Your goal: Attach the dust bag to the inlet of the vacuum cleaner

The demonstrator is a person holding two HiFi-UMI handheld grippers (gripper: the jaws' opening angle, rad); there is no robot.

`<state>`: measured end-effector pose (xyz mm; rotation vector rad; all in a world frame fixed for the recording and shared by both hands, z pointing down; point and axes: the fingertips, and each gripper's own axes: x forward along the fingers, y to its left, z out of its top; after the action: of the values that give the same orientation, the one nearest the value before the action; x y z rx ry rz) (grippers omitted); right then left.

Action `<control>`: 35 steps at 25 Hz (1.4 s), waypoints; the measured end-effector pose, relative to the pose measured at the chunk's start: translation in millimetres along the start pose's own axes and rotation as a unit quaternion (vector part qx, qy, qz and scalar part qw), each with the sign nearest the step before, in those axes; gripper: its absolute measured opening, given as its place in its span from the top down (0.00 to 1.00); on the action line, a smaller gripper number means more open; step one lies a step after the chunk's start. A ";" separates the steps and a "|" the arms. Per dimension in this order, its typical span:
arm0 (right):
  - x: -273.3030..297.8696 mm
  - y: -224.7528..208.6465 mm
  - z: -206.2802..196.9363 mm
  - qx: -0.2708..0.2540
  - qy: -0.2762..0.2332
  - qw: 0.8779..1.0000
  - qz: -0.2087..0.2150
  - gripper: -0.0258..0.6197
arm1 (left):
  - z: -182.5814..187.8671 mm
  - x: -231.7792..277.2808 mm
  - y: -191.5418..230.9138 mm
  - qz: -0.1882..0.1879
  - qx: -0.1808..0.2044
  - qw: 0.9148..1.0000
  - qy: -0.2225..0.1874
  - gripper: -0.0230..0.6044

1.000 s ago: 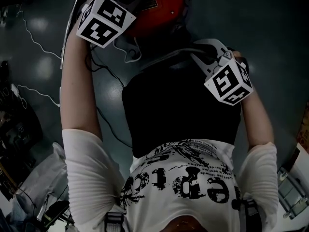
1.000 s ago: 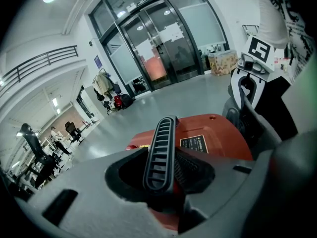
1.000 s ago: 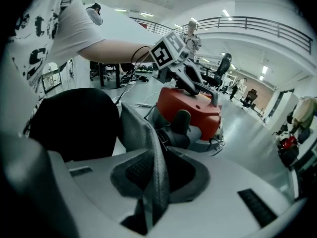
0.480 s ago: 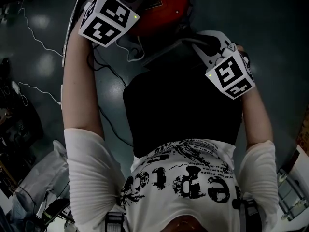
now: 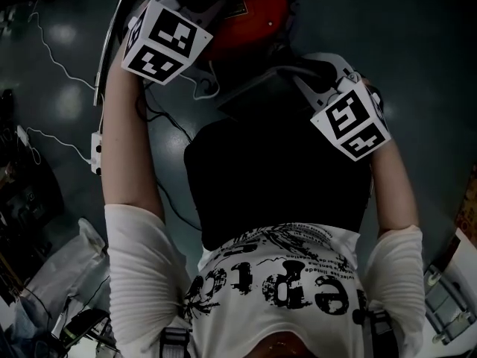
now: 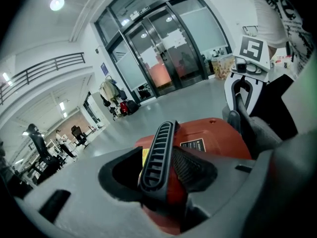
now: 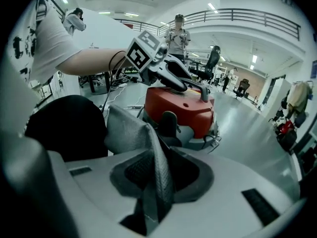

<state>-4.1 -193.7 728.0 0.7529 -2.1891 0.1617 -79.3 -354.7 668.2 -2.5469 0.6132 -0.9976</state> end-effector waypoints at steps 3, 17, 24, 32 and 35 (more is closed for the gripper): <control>-9.6 0.5 4.4 0.028 -0.028 0.999 -0.013 0.82 | 24.7 -28.5 0.1 0.033 -0.035 0.996 -0.070 0.67; -90.3 -62.7 58.3 0.239 -0.278 0.919 -0.148 0.96 | 16.9 -140.5 -63.1 0.177 -0.436 0.846 -0.252 0.96; -136.8 -76.1 123.8 0.236 -0.283 0.922 -0.121 0.96 | 46.9 -165.0 -37.4 0.146 -0.468 0.851 -0.186 0.96; -281.2 -99.5 216.8 0.233 -0.241 0.929 -0.154 0.96 | 195.5 -281.7 39.3 0.140 -0.442 0.868 -0.178 0.96; -356.0 -100.0 265.7 0.223 -0.241 0.930 -0.163 0.96 | 259.8 -337.5 69.2 0.179 -0.442 0.861 -0.177 0.96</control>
<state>58.7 -202.5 277.1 1.5380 -2.4681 0.3402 -138.9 -204.2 268.2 -3.0262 1.6393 -0.0616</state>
